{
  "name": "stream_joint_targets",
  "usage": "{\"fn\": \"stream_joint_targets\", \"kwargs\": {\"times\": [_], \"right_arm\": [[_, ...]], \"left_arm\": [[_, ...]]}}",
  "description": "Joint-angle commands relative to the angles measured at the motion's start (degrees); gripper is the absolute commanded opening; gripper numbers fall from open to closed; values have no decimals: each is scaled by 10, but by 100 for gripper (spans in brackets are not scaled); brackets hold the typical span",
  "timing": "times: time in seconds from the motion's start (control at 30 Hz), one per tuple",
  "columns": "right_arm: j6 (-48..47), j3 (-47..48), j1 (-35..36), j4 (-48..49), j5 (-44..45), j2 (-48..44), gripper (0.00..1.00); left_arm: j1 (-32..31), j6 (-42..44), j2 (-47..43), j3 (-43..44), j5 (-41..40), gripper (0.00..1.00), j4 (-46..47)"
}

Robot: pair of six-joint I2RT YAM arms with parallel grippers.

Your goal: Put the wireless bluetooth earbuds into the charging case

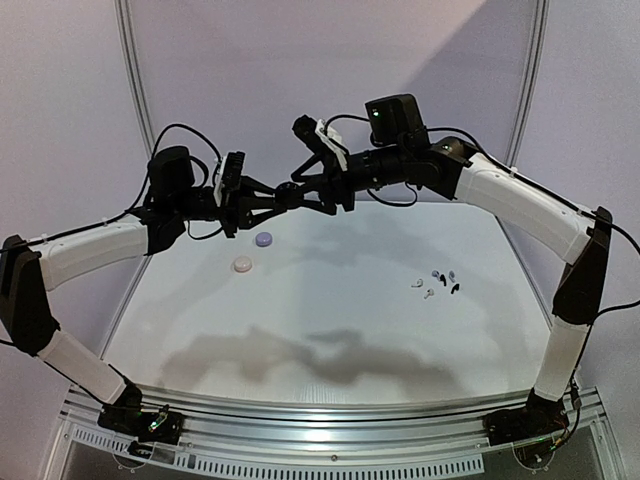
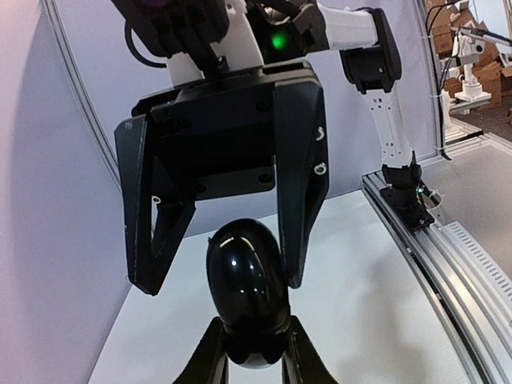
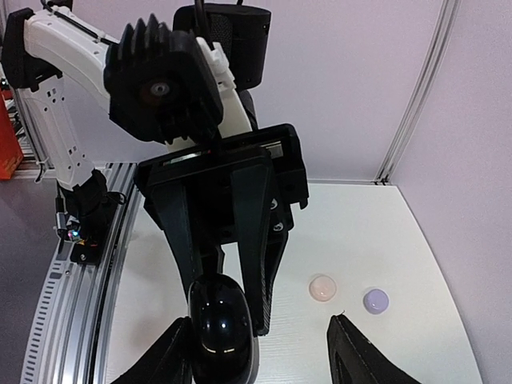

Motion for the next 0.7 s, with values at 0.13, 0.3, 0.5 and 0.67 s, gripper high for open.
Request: {"fn": "stream_joint_targets", "kwargs": {"times": [0.13, 0.3, 0.5, 0.67], "right_arm": [[27, 15, -7, 26, 19, 17, 57], [28, 12, -10, 16, 28, 24, 56], [37, 15, -12, 13, 23, 27, 57], [51, 22, -13, 17, -19, 29, 64]], "left_arm": [[-13, 69, -16, -11, 7, 0, -50], [-13, 56, -17, -14, 8, 0, -40], [-12, -25, -15, -23, -2, 0, -11], [-12, -120, -15, -46, -25, 0, 47]]}}
